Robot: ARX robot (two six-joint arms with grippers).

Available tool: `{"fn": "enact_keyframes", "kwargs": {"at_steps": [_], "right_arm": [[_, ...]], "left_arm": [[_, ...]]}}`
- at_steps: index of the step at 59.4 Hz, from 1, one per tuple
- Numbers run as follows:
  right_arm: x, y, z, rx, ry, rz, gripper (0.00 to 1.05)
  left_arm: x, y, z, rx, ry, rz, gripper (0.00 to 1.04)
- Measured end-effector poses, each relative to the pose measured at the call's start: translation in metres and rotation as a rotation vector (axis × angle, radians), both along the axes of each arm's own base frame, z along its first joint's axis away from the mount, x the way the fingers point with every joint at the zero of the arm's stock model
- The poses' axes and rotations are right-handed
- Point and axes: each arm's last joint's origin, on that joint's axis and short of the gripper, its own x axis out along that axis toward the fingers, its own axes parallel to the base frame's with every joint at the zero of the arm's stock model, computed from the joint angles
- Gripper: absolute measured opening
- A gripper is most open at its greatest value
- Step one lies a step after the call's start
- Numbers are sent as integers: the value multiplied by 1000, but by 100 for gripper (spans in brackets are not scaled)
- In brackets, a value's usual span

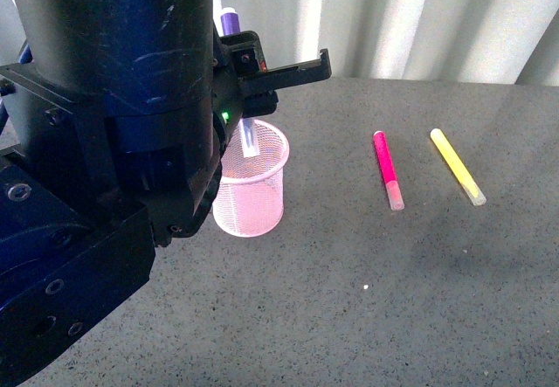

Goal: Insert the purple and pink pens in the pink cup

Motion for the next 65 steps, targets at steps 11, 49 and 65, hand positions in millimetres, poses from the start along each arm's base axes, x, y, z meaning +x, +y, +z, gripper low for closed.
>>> {"fn": "enact_keyframes", "kwargs": {"at_steps": [11,49,65], "right_arm": [[0,0,0,0,0,0,98],[0,0,0,0,0,0,98],[0,0,0,0,0,0,98]], "left_arm": [[4,-2,-6,1,7,4,13],[10,3,-17,23,53,-1,53],[8,22,3,72,128,-23,98]]}}
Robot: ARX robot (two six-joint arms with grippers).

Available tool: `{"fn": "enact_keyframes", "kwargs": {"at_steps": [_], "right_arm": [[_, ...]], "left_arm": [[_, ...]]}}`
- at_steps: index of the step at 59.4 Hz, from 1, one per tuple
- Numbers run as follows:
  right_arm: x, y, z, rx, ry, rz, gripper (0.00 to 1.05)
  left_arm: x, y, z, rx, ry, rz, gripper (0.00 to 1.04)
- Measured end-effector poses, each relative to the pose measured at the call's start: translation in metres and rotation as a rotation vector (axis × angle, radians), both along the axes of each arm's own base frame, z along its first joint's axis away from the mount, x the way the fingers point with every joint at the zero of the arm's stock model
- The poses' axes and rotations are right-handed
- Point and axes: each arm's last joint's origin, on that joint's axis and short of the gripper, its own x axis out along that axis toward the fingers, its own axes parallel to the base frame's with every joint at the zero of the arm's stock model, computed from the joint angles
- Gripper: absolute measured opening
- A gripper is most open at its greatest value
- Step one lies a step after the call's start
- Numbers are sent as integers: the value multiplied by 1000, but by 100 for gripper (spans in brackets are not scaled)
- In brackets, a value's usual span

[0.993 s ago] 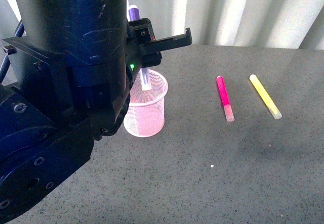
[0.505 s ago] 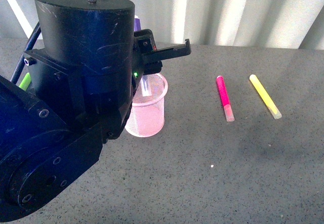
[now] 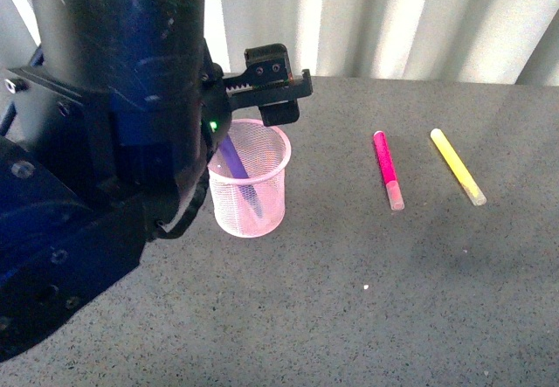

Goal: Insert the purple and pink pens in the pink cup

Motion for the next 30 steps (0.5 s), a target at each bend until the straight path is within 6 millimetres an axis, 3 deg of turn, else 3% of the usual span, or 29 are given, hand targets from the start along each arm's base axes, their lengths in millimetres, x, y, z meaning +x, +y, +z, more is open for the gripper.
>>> {"fn": "enact_keyframes", "kwargs": {"at_steps": [9,14,22,30], "right_arm": [[0,0,0,0,0,0,98],[0,0,0,0,0,0,98],[0,0,0,0,0,0,98],[0,0,0,0,0,0,98]], "left_arm": [[-16,19,22,130,136,-102,98],[-40,38,35,243,230,-144,98],[-66,56,53,288,214,-155,98],[-69,59,65,290,168,-152,98]]}}
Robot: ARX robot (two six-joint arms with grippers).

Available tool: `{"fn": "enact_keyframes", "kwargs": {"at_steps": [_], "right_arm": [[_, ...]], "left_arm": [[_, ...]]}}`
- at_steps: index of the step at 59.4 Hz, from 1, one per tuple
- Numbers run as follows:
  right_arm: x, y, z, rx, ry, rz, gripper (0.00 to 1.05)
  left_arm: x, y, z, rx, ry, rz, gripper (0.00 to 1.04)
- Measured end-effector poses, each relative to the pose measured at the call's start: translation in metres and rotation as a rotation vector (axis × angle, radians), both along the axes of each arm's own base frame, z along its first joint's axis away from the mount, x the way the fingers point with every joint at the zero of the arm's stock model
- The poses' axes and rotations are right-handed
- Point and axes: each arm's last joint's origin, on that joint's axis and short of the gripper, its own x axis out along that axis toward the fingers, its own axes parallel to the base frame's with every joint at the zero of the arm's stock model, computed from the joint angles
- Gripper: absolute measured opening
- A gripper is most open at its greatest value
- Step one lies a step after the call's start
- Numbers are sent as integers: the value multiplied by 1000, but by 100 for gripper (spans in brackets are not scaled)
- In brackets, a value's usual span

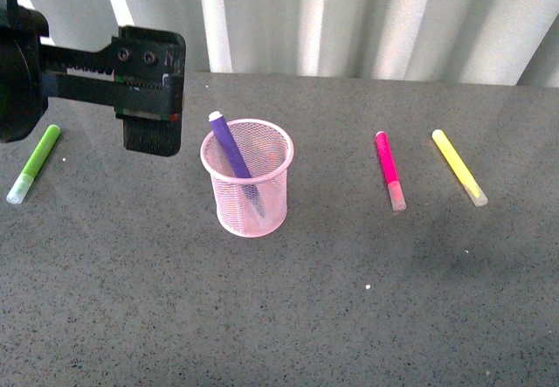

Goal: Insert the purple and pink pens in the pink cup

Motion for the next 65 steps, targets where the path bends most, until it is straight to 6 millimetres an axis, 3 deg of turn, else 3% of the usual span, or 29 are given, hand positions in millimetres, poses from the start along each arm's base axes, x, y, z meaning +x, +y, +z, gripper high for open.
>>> {"fn": "enact_keyframes", "kwargs": {"at_steps": [7,10,16,21,37,65], "right_arm": [[0,0,0,0,0,-1,98],[0,0,0,0,0,-1,98],[0,0,0,0,0,1,98],[0,0,0,0,0,-1,98],[0,0,0,0,0,-1,98],[0,0,0,0,0,0,98]], "left_arm": [[0,0,-2,11,6,-3,98],[0,1,-7,17,-72,51,92],[-15,16,-17,-48,-284,121,74],[-29,32,-9,-88,-394,152,60],[-69,64,-6,-98,-414,149,5],[-114,94,-1,-97,-431,159,4]]}}
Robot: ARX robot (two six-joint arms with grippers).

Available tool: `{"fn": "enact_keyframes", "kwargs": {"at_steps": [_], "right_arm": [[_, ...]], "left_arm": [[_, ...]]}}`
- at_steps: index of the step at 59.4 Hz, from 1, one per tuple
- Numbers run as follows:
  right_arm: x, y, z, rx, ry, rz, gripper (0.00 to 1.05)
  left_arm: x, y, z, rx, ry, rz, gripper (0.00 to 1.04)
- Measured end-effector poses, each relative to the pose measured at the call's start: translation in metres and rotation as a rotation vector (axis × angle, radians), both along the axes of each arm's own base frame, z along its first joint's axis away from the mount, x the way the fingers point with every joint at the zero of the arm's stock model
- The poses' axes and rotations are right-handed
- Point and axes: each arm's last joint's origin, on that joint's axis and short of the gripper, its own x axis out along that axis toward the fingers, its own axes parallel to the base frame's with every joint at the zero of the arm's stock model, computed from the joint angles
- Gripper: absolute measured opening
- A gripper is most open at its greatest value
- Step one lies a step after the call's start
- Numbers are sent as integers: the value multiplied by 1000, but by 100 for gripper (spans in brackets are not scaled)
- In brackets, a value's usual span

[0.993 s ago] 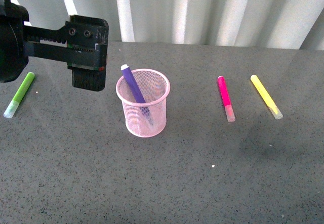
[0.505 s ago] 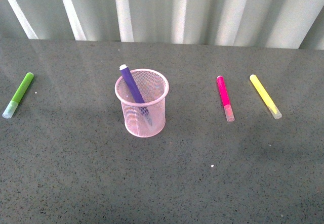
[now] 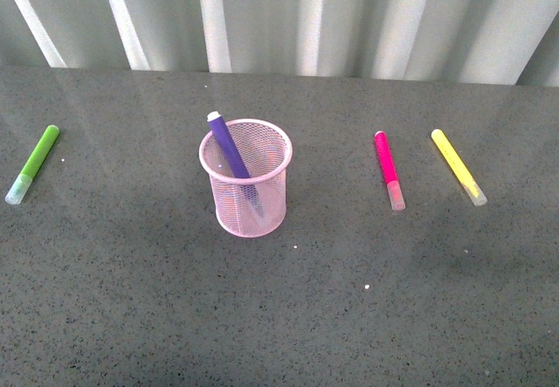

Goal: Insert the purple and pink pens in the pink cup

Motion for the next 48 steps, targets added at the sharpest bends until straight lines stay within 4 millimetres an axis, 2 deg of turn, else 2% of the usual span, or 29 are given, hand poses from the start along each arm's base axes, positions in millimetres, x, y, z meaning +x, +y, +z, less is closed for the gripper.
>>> {"fn": "enact_keyframes", "kwargs": {"at_steps": [48], "right_arm": [[0,0,0,0,0,0,98]], "left_arm": [[-29,0,8,0,-26,-2,4]]}}
